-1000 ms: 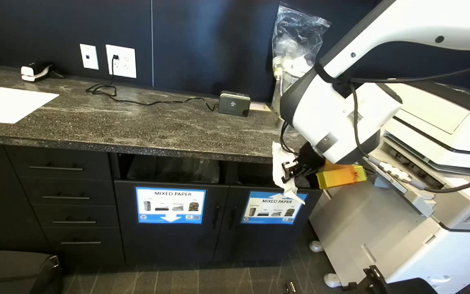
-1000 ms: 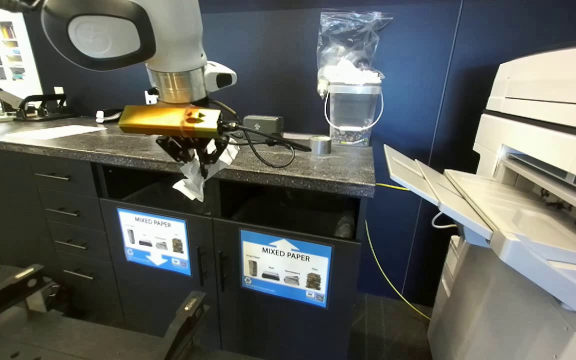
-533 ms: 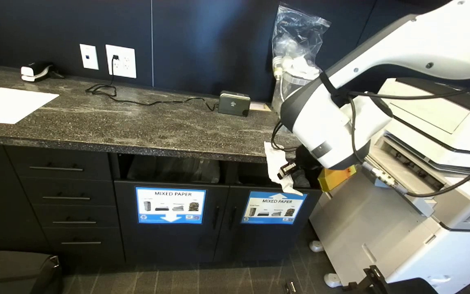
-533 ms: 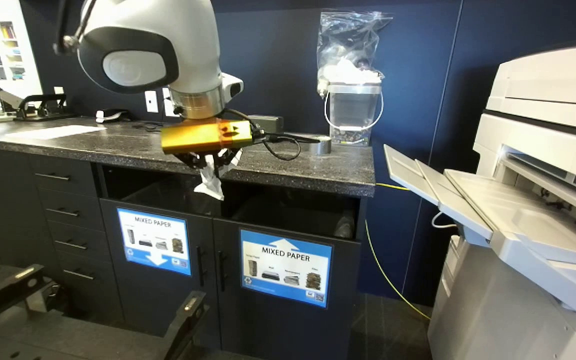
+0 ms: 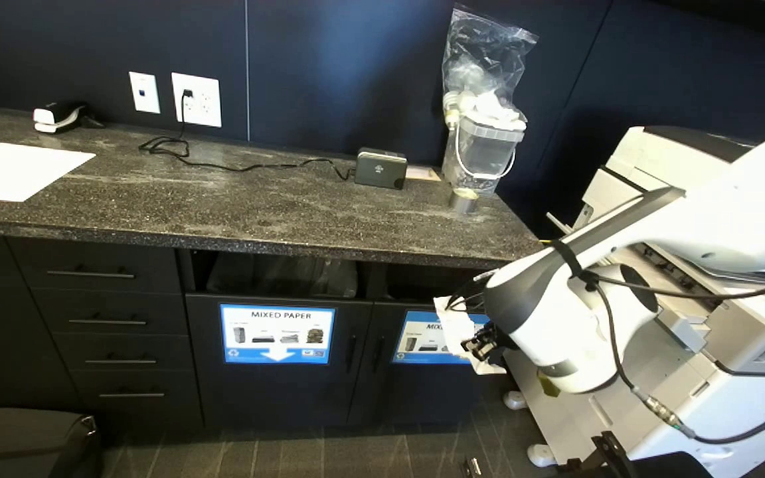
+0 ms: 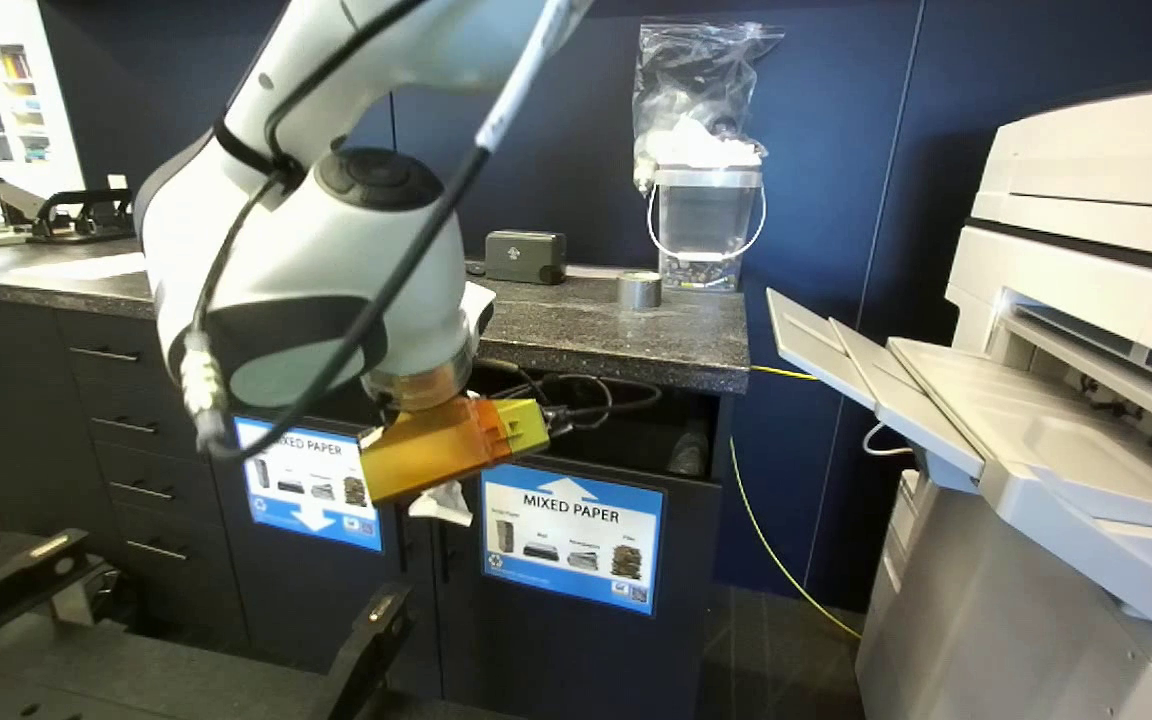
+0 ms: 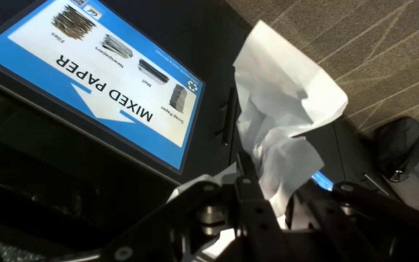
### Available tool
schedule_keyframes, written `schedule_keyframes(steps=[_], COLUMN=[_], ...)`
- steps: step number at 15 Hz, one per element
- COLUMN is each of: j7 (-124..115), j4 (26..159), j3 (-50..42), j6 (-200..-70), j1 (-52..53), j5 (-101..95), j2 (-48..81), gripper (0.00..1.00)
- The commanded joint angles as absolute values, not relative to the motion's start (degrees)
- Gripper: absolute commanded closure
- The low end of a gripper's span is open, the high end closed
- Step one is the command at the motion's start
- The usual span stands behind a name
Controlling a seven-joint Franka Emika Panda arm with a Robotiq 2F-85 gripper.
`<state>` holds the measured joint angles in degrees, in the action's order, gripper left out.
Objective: Put the tissues into the rubbish bin.
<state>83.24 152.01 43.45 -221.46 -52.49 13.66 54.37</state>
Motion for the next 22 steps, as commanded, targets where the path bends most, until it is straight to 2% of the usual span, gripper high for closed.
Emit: schedule_keyframes(steps=[1, 3, 4, 6, 7, 9, 10, 11, 12, 13, 14, 15, 16, 17, 18, 20, 22], j7=[84.6, 82.9, 71.7, 65.1, 75.1, 73.2, 59.0, 68.4, 70.0, 66.7, 55.6, 56.4, 53.5, 49.7, 48.7, 43.7, 38.3], j4=[146.8, 142.0, 139.2, 132.6, 128.6, 121.7, 119.3, 115.1, 111.5, 109.1, 110.1, 104.5, 102.5, 104.4, 98.1, 97.3, 90.5], j3=[38.1, 36.0, 29.1, 25.1, 32.7, 33.2, 25.6, 32.1, 34.8, 32.9, 28.2, 30.0, 29.3, 27.2, 28.6, 26.6, 24.2], j6=[-235.5, -242.3, -244.2, -249.3, -243.0, -241.6, -247.5, -245.7, -241.7, -245.6, -246.5, -241.9, -241.9, -248.1, -241.7, -246.0, -242.2], j1=[-51.4, -49.9, -41.7, -36.4, -46.9, -44.8, -32.8, -40.2, -43.2, -38.9, -32.7, -34.5, -32.9, -29.2, -30.3, -26.6, -23.6], j5=[3.4, -1.7, -8.2, -12.6, -10.9, -11.2, -12.6, -12.2, -12.1, -12.4, -11.1, -11.2, -11.0, -9.6, -9.7, -8.3, -6.6], j2=[68.1, 75.1, 73.2, 77.9, 81.8, 85.6, 83.4, 90.0, 90.9, 93.0, 85.9, 87.5, 87.2, 86.7, 86.2, 85.6, 85.1], gripper=[0.84, 0.83, 0.84, 0.85, 0.84, 0.85, 0.85, 0.85, 0.85, 0.85, 0.85, 0.86, 0.85, 0.86, 0.85, 0.85, 0.85])
